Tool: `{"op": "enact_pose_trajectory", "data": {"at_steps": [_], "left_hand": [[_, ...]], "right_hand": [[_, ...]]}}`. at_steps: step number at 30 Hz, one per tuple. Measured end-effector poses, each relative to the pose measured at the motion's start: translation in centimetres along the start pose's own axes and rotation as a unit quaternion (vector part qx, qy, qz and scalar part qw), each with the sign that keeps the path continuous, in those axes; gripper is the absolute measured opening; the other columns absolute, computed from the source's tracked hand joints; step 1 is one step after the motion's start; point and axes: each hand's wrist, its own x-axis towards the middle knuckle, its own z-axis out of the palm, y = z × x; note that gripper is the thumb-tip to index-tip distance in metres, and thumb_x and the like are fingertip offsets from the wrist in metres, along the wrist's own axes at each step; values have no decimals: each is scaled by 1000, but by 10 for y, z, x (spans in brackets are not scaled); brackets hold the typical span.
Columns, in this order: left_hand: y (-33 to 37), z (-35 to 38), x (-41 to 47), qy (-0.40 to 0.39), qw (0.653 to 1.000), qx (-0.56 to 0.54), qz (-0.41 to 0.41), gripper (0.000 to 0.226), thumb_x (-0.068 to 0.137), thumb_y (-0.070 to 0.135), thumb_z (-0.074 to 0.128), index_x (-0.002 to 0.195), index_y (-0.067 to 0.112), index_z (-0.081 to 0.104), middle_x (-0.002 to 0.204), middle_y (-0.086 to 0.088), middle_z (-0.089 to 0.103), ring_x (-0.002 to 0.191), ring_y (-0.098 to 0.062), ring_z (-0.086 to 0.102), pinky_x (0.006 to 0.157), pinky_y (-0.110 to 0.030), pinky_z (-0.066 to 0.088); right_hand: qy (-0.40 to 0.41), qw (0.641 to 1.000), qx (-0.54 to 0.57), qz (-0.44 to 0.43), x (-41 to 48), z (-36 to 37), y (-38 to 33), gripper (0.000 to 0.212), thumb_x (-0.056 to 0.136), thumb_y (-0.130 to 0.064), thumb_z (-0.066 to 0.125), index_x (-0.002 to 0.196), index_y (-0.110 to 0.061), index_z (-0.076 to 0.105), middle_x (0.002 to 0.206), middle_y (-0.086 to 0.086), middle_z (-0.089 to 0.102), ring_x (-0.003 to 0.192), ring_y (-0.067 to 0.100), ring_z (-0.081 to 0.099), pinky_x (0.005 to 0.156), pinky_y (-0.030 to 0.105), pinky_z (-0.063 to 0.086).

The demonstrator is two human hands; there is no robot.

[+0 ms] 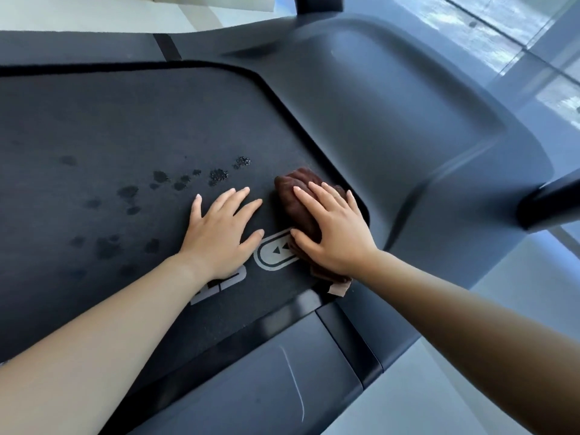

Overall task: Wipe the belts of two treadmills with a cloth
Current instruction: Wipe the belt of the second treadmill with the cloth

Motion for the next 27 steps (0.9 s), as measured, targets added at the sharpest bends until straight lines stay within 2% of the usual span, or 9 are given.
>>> {"op": "enact_pose_trajectory", "data": {"at_steps": [2,8,11,14,17,23,27], "left_hand": [[-4,-2,2,-4,1000,-4,10,57,90,50,33,144,34,26,156,9,14,143,-12,7,113,-53,2],[-9,-2,3,16,1000,1,10,55,88,53,30,142,39,28,155,9,18,142,-10,9,115,-48,2],[-8,-1,3,21,1000,-2,6,58,85,56,24,141,41,28,153,10,19,141,-9,10,114,-48,2],[-9,-1,4,25,1000,-9,0,58,84,57,24,139,42,30,152,12,21,141,-8,12,115,-47,3],[-8,-3,4,27,1000,-14,1,54,87,55,32,139,42,32,152,13,22,141,-8,12,116,-47,3],[-10,-6,2,24,999,-20,19,52,88,48,40,138,33,39,150,9,27,140,-11,16,115,-48,7],[-6,-4,6,35,999,-19,24,50,87,44,45,135,32,43,147,6,32,138,-15,22,113,-52,10]], "right_hand": [[-2,1000,13,6,1,1,-1,69,87,-51,56,148,-31,31,155,1,31,144,24,22,118,47,9],[51,998,42,0,38,14,-4,55,85,-44,62,137,-28,51,143,1,48,133,23,40,110,49,26],[69,996,63,-12,69,19,5,52,85,-42,62,134,-27,54,139,1,52,131,23,43,110,46,28],[70,995,76,5,104,20,10,52,87,-42,61,136,-28,52,141,0,50,133,21,41,112,40,25],[61,995,73,14,118,20,12,54,87,-43,59,138,-30,49,143,-2,47,134,20,38,111,39,25],[45,998,51,3,54,8,16,61,83,-54,59,139,-33,46,143,-2,45,132,20,39,104,41,36],[-25,999,31,-14,11,-8,21,77,79,-69,52,147,-38,30,151,-4,35,138,18,29,104,41,31]]}}
